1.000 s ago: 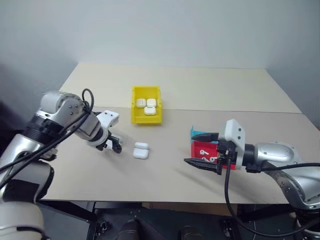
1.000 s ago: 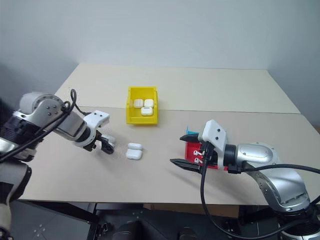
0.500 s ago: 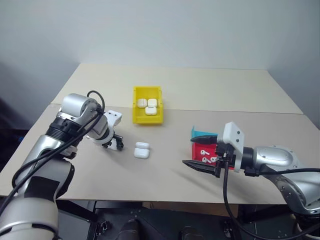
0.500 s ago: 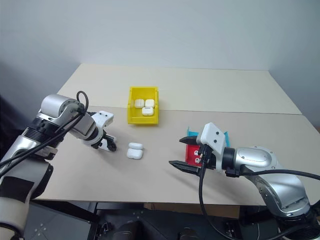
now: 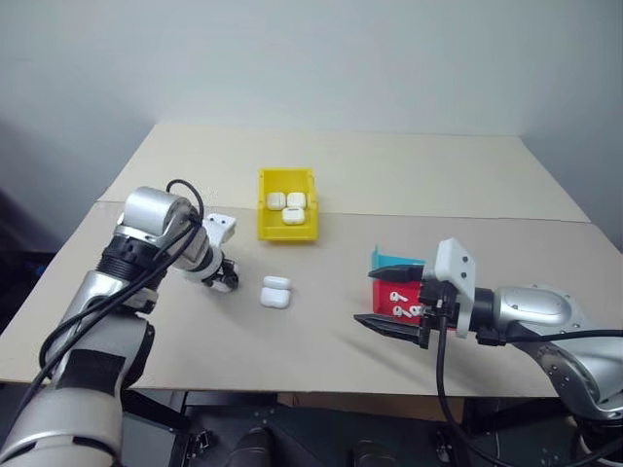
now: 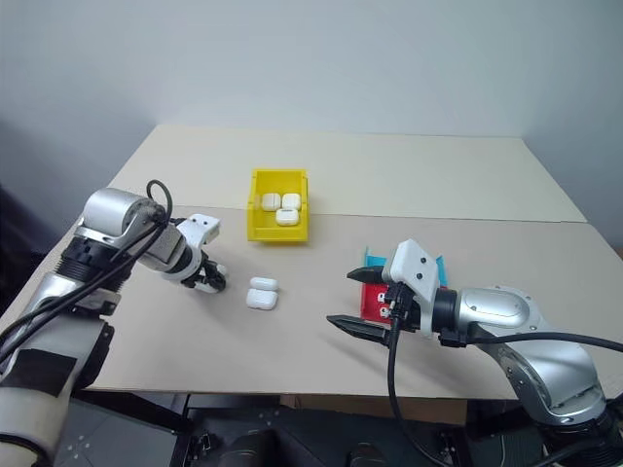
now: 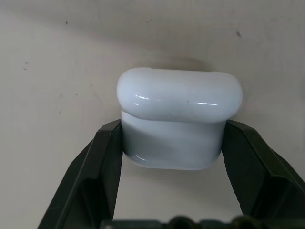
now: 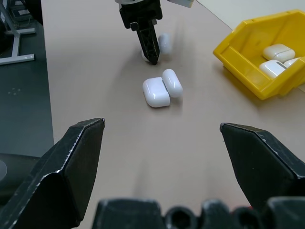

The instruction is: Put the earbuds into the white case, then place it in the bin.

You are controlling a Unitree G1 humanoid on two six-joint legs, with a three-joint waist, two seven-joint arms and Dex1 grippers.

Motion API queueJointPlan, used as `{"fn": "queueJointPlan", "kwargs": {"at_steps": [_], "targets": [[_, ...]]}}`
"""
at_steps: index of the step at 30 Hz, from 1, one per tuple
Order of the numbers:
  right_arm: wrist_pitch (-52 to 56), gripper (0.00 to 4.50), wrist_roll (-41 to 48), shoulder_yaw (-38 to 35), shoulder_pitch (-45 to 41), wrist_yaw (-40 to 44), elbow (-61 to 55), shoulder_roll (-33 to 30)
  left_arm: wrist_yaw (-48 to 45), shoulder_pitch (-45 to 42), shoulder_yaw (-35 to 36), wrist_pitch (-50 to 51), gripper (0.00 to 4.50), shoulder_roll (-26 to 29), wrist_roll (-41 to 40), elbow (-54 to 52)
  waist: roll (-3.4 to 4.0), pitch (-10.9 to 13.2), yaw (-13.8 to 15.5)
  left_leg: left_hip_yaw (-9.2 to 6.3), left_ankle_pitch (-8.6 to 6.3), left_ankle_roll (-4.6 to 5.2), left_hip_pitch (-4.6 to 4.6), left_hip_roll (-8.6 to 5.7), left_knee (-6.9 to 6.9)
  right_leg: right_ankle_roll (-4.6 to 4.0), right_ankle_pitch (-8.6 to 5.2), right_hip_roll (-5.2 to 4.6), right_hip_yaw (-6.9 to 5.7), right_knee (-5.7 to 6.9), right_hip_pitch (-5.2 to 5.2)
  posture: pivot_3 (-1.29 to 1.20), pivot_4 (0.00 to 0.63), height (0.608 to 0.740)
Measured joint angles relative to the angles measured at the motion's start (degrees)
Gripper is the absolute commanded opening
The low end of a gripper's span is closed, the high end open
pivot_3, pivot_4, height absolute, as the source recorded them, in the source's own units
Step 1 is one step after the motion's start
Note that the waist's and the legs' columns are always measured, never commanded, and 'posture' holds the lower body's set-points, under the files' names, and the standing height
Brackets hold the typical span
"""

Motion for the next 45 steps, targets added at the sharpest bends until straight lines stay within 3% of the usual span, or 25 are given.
{"fn": "queueJointPlan", "kwargs": {"at_steps": [5, 8, 12, 15, 20, 23, 27, 34, 45], "targets": [[0.14, 4.5, 0.36, -1.48, 0.87, 0.06, -0.17, -0.65, -2.62, 8.85, 2.73, -0.07, 2.81, 9.48, -3.93, -15.83, -0.05, 0.04, -1.34, 0.05, 0.01, -0.02, -0.03, 0.06, -0.17, -0.01, -0.01, 0.0, 0.1, -0.02, -0.13, 0.0, 0.15, 0.74], [0.25, 4.5, 0.37, -3.05, 1.8, 0.39, 0.49, -2.12, -6.6, 21.46, 13.54, -8.39, 2.81, 15.71, -4.3, -35.15, -0.07, 0.06, -1.23, 0.12, 0.03, -0.07, 0.0, 0.08, -0.18, -0.03, -0.01, -0.03, 0.08, -0.05, -0.11, 0.0, 0.15, 0.74], [0.24, 4.5, 0.37, -4.53, 0.87, 3.05, 2.08, -5.71, -11.03, 31.07, 26.56, -22.84, 2.81, 11.92, -3.96, -45.46, -0.04, 0.02, 0.1, 0.09, 0.05, -0.05, 0.08, 0.08, -0.04, -0.09, 0.08, -0.05, -0.06, -0.18, 0.12, 0.0, 0.15, 0.74], [0.47, 4.5, -0.26, -3.82, -2.96, 6.24, 5.29, -9.72, -19.68, 36.11, 31.98, -34.92, 2.81, 4.72, -5.92, -46.13, -0.03, -0.01, 0.31, 0.17, 0.09, 0.02, 0.09, 0.03, -0.01, -0.12, 0.13, -0.11, -0.02, -0.22, 0.15, 0.0, 0.15, 0.74], [5.92, 4.5, -3.95, 4.44, -14.47, 10.99, 10.68, -16.22, -34.6, 36.48, 29.97, -50.29, 2.81, -1.73, -6.24, -45.41, -0.06, -0.02, 0.12, 0.2, 0.07, 0.07, 0.04, 0.05, -0.08, -0.11, 0.13, -0.03, 0.09, -0.22, 0.03, 0.0, 0.15, 0.74], [6.6, 3.9, -7.8, 11.79, -19.31, 16.31, 14.23, -17.91, -43.19, 35.41, 26.17, -58.48, 2.81, -3.62, -3.6, -42.98, -0.05, -0.03, 0.07, 0.25, 0.05, 0.1, 0.02, 0.05, -0.11, -0.09, 0.1, -0.03, 0.12, -0.22, -0.03, 0.0, 0.15, 0.74], [7.34, 2.5, -15.89, 22.22, -24.88, 19.2, 18.11, -17.18, -53.14, 35.29, 23.04, -66.96, 2.81, -6.7, -2.19, -38.85, -0.04, -0.03, -0.22, 0.27, 0.05, 0.11, 0.02, 0.05, -0.03, -0.07, 0.1, -0.02, 0.14, -0.16, -0.04, 0.0, 0.15, 0.74], [13.46, 2.5, -25.65, 31.9, -28.07, 16.45, 23.15, -10.61, -63.39, 34.99, 20.43, -70.33, 2.81, -7.77, -2.37, -35.63, -0.04, -0.03, -0.4, 0.24, 0.04, 0.13, -0.06, 0.06, -0.01, -0.04, 0.09, -0.02, 0.11, -0.15, -0.06, 0.0, 0.15, 0.74], [13.93, 2.5, -31.28, 33.0, -28.03, 15.98, 25.29, -7.93, -65.39, 35.13, 19.71, -70.8, 2.81, -8.95, -2.27, -35.67, -0.04, -0.03, -0.42, 0.2, 0.02, 0.16, -0.07, 0.08, 0.05, -0.02, 0.09, 0.0, 0.09, -0.12, -0.05, 0.0, 0.15, 0.74]]}}
